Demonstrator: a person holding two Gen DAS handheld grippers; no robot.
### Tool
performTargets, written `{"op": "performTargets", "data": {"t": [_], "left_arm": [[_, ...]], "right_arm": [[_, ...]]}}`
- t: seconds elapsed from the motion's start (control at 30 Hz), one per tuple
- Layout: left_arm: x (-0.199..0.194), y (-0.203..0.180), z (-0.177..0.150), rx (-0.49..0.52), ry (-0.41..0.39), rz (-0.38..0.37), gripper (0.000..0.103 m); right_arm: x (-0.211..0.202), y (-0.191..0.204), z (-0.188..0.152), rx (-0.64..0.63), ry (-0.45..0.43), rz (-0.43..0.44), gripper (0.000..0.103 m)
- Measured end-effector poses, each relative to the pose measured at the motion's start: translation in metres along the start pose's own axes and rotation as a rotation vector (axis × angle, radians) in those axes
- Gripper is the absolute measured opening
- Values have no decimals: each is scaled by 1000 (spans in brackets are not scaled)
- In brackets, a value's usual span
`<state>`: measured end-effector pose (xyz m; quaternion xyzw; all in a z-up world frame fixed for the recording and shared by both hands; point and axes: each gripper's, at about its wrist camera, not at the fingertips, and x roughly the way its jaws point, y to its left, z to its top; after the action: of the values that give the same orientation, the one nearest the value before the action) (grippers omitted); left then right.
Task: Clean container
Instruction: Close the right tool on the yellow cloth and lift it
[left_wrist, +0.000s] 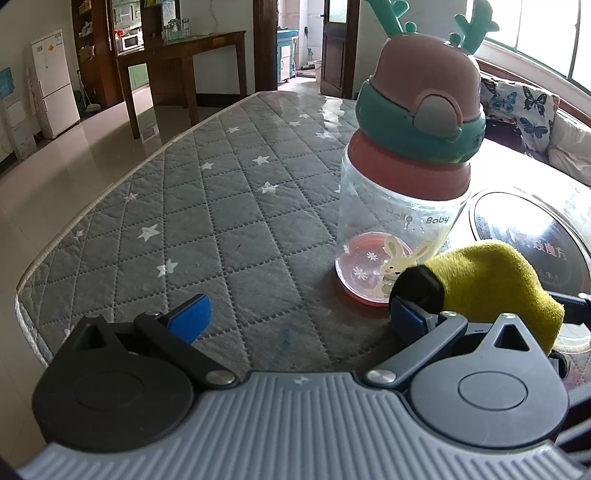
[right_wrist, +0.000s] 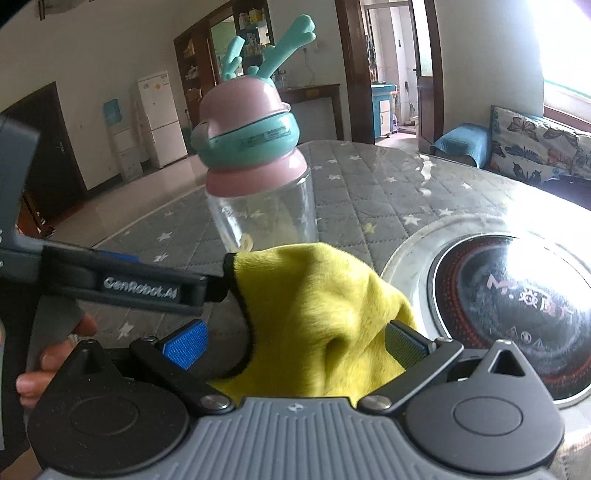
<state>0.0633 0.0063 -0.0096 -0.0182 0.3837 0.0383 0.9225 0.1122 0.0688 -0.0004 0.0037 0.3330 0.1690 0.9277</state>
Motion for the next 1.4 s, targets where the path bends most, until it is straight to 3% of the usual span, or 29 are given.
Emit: {"op": "performTargets", "data": {"t": [0.53, 0.77, 0.97, 1.07, 1.3, 1.4], "left_arm": [[2, 5, 1, -16, 0, 11, 103], [4, 7, 1, -23, 1, 23, 103], [1, 3, 0, -2, -15, 29, 103], [-3, 2, 1, 6, -28, 20, 103], [-14, -2, 4, 32, -68, -7, 103], [-21, -5, 6, 45, -91, -18, 103]], "right_arm": [[28, -15, 7, 40, 15, -53, 98], [32, -26, 1, 102, 29, -36, 83], [29, -26, -7, 104, 36, -58, 58], [25, -30, -10, 124, 30, -52, 50], [15, -34, -18, 154, 19, -54, 50], [13, -35, -18, 165, 17, -53, 56]]}}
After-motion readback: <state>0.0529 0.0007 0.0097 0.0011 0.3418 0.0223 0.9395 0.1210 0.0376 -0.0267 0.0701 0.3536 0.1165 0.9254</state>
